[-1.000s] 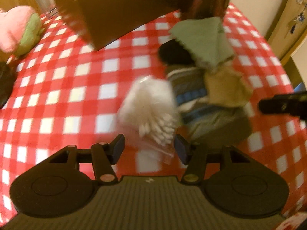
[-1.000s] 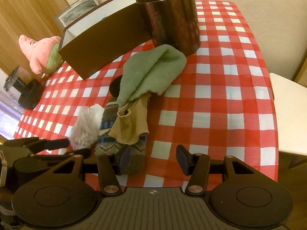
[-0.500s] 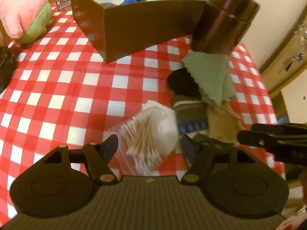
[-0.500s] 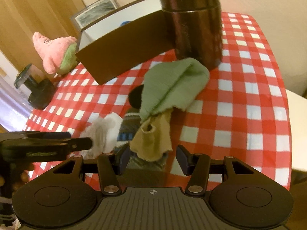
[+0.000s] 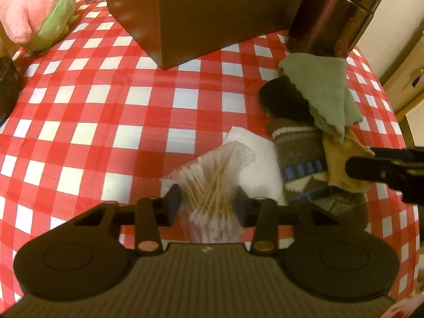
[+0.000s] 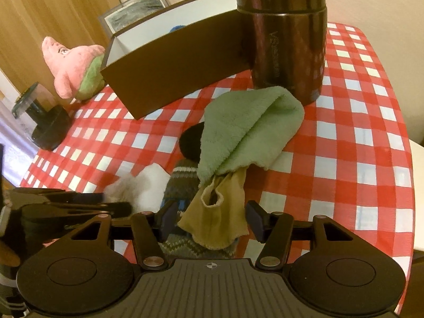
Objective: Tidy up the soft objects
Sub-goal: 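Grasp the cotton swab bag with the left tool while the right tool grasps the beige sock, then lift the swab bag and beige sock and carry both over the brown box, then open both tools to drop the swab bag and beige sock into the box, then move both tools back to the table toward the white tissue and green towel, then grasp the white tissue with the left tool while the right tool grasps the green towel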
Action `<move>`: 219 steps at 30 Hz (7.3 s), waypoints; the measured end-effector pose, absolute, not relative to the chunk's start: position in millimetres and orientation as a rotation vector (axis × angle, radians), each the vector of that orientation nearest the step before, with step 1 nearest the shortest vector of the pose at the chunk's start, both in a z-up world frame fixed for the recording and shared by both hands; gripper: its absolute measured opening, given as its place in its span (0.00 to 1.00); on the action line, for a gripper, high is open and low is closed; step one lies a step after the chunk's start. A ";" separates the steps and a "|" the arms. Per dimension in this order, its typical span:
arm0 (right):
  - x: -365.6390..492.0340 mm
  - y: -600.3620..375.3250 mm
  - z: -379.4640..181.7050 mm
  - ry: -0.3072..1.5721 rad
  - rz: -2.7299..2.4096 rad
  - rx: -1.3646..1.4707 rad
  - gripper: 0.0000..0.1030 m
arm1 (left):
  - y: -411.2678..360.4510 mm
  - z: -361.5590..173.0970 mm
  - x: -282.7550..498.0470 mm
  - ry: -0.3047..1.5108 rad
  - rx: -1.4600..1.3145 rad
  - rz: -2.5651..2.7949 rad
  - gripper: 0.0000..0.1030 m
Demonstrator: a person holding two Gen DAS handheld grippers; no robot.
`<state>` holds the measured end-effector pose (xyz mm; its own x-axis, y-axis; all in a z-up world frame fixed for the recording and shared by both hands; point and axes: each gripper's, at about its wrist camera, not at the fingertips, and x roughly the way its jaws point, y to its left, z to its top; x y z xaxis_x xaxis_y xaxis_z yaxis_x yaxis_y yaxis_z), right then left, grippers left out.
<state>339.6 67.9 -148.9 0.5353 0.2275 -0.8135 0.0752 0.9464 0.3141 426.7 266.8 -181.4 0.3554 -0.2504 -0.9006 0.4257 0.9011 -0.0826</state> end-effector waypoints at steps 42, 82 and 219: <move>319.1 78.0 -103.3 0.923 0.256 0.294 0.08 | 276.5 -111.0 409.8 0.938 0.254 -0.482 0.27; 541.3 56.4 -36.2 0.651 0.135 0.114 0.08 | 211.3 -9.4 603.1 0.634 0.203 -0.596 0.27; 268.4 10.4 -149.9 0.974 0.002 0.430 0.56 | 238.6 -154.4 374.4 0.927 0.413 -0.596 0.69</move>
<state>268.4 10.4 -149.9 0.5689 0.1919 -0.7997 0.1887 0.9160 0.3540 374.4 238.6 -154.4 0.4593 -0.2973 -0.8371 0.6383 0.7658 0.0782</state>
